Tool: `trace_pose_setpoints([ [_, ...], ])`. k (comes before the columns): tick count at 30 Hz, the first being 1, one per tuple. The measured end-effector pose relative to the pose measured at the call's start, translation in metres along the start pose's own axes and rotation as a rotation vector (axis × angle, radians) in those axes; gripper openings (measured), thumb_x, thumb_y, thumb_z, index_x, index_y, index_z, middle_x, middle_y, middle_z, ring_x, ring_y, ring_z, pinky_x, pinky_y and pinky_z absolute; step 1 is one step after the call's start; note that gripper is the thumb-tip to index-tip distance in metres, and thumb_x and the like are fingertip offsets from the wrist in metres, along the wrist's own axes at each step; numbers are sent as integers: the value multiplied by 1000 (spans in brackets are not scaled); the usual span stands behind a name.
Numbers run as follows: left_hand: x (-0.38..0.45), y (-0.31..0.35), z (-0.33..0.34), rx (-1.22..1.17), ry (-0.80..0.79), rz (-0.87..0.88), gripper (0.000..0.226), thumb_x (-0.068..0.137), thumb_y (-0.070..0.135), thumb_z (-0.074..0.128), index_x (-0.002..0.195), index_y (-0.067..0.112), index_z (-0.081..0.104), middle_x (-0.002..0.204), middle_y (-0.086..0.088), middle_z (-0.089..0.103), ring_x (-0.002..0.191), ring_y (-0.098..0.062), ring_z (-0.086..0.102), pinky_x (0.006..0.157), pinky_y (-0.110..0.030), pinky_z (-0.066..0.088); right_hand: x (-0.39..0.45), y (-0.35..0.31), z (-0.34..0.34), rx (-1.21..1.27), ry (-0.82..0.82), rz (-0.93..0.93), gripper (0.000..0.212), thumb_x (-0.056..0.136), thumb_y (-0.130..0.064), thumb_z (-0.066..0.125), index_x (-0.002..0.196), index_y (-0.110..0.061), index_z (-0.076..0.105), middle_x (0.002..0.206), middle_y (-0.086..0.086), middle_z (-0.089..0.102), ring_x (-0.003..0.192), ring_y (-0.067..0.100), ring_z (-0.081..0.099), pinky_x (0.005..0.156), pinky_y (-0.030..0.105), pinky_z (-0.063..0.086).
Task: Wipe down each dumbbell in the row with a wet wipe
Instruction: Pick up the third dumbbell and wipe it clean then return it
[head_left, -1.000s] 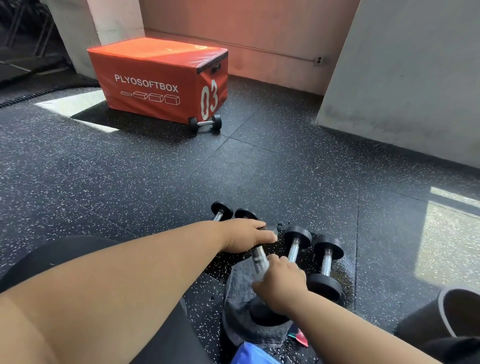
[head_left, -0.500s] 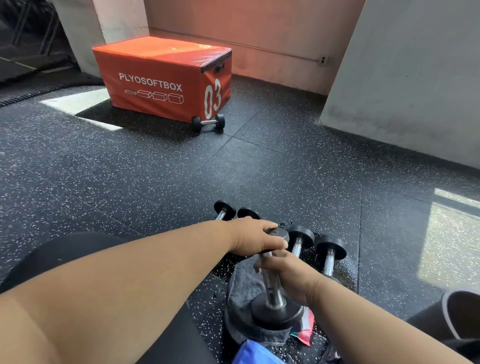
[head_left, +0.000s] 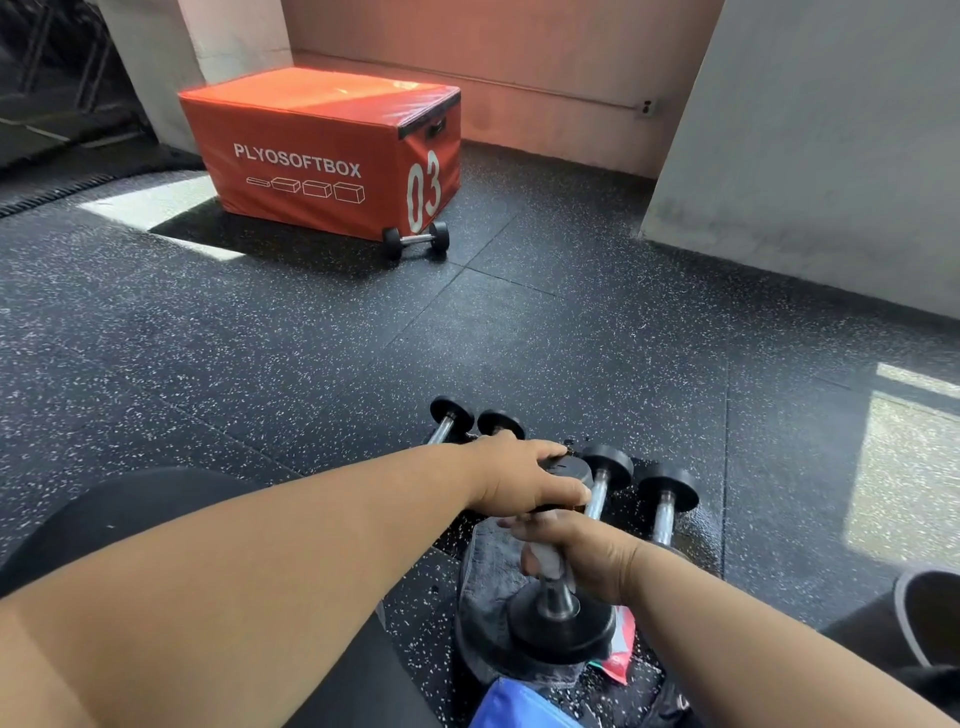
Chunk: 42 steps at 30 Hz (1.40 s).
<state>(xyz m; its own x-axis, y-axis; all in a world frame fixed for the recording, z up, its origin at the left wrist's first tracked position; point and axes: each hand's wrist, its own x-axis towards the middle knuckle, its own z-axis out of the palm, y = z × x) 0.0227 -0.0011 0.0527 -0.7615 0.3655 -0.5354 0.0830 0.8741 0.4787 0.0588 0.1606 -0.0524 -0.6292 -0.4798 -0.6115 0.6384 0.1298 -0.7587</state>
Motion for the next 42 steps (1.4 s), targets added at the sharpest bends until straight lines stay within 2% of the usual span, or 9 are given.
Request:
trace_pose_setpoints([
  [4,7,-8,-3,-41,6,-26,93,85,87,57,165,48,31,174,-14,26,156,-40,33,125,-53,26,-6,-3,-3,-150,-36,41,79,77,-37,87,129,12,53,67,15,61,60,30,54,59,36,48],
  [9,14,-16,-4,-68,19,-36,90,91,84,51,167,38,34,175,-4,30,159,-33,29,127,-52,20,-14,-10,-12,-352,94,54,60,66,-38,72,120,-13,67,93,7,64,87,27,57,88,45,49],
  [12,13,-19,-7,-94,30,-45,81,98,76,48,166,33,38,174,-1,33,160,-32,29,126,-49,19,-21,-22,-17,-542,90,65,48,62,-28,64,107,-13,65,92,8,60,85,23,54,84,51,49],
  [15,17,-26,-7,-113,22,-54,73,92,79,45,150,35,58,157,-5,54,145,-34,46,113,-50,30,-30,-32,-22,-773,86,93,64,74,-9,61,134,-32,62,99,11,73,81,22,61,76,50,52],
  [18,19,-29,-5,-123,25,-59,69,91,78,42,136,31,66,141,-6,62,132,-32,53,106,-48,34,-36,-34,-19,-957,118,87,83,88,-3,71,160,-30,40,115,2,74,99,18,73,94,40,61],
  [26,9,-19,-6,-120,0,-52,55,106,64,43,137,25,64,133,-8,62,122,-31,52,96,-44,32,-27,-15,19,-1303,545,-78,85,78,-54,84,149,-29,47,103,-9,75,101,19,71,87,38,59],
  [32,-2,-9,-8,-111,5,-46,63,107,63,44,162,31,45,168,-9,41,152,-34,37,115,-47,26,-19,-2,30,-1233,662,-149,76,83,-45,77,148,-27,41,99,-7,74,94,23,71,70,34,50],
  [37,-11,-5,-9,-101,20,-41,66,109,61,45,166,27,39,174,-6,33,158,-31,29,123,-45,20,-18,6,27,-1231,564,-63,35,79,-24,68,108,-26,47,82,-6,60,83,26,66,68,37,49],
  [42,-16,-4,-11,-101,25,-33,65,109,59,45,166,29,39,175,-5,29,160,-32,26,125,-46,18,-17,-3,21,-1173,501,-66,69,75,-24,81,135,-31,48,85,-6,69,82,19,68,67,33,51],
])
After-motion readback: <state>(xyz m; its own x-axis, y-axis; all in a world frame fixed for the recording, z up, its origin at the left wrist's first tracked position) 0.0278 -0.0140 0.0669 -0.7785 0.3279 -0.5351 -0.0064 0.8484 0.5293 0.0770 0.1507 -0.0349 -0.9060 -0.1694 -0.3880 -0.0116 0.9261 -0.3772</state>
